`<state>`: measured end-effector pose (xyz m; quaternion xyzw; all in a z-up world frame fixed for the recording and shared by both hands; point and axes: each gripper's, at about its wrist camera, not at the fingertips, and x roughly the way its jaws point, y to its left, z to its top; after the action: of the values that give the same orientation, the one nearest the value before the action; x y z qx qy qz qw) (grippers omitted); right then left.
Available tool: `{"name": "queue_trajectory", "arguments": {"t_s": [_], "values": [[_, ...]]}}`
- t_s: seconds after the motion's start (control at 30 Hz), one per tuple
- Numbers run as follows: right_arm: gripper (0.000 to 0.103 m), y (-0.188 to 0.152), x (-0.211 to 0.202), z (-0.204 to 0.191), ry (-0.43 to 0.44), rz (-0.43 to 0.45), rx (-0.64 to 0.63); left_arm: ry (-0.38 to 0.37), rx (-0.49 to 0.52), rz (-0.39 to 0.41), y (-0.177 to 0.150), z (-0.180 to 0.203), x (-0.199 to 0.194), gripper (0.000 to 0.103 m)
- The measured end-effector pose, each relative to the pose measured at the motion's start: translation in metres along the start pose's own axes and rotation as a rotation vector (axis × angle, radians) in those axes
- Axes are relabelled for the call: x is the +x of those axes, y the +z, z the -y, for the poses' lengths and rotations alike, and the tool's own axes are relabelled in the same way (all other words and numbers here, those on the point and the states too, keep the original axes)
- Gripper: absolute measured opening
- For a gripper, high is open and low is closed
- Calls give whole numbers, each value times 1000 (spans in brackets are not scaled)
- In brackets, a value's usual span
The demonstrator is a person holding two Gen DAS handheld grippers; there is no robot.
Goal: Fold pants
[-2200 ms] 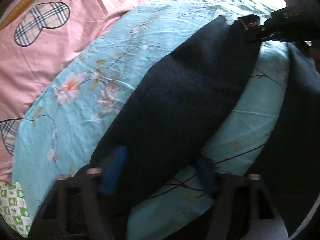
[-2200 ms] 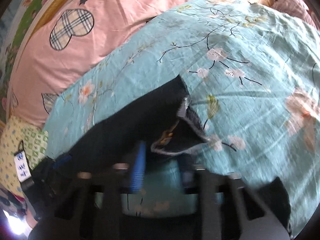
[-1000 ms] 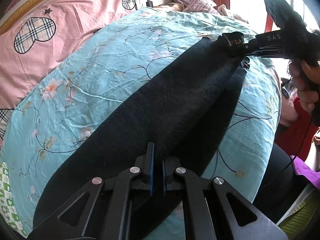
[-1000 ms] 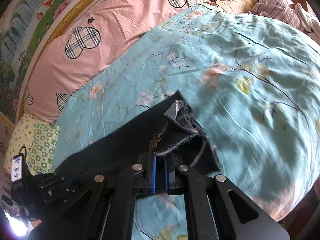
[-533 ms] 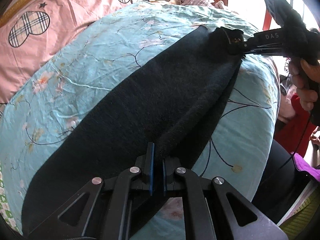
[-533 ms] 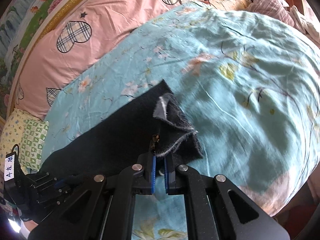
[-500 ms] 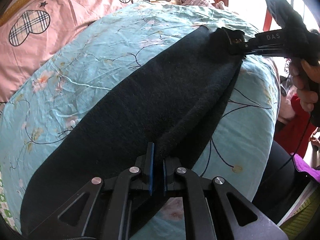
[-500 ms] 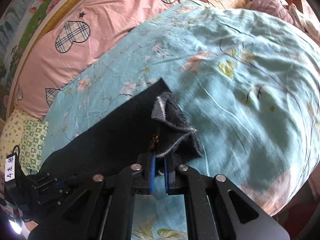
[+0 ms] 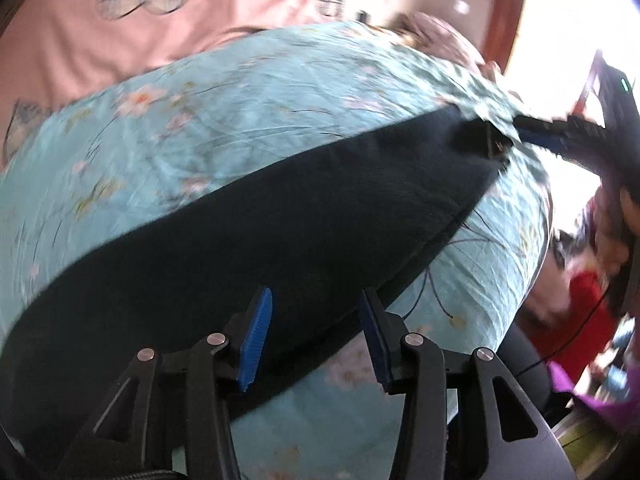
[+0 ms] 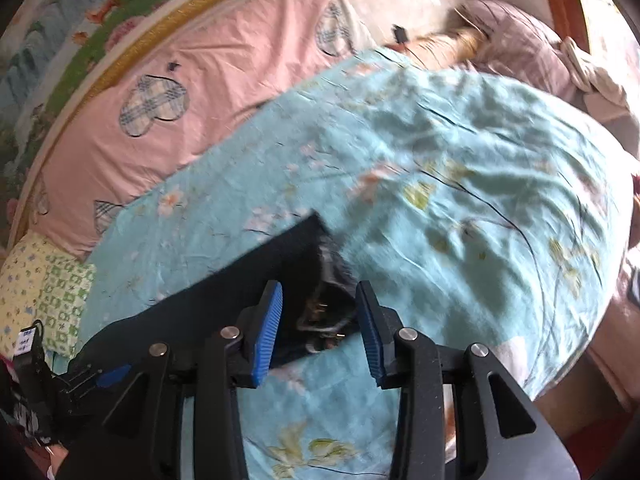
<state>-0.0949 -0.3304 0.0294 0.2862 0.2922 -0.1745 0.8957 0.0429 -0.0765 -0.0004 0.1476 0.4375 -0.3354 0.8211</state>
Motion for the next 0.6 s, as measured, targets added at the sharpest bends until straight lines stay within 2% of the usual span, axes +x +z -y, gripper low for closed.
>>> {"name": "queue_trajectory", "arguments": {"t_s": [0.17,0.3,0.47,0.6], "values": [[40,-8,6,-38,107,-18,-109,23,-182,29,-18,-34,-21,48],[40,-22,23,-75,210,-81,-204,52,-315,43,-37,-64,-36,48],[40,-40,35,-113,300,-134,-299,110,-488,66,-70,-106,-59,49],[40,-59,51,-148,367,-194,-416,153,-586,81,-93,-134,-76,49]]}}
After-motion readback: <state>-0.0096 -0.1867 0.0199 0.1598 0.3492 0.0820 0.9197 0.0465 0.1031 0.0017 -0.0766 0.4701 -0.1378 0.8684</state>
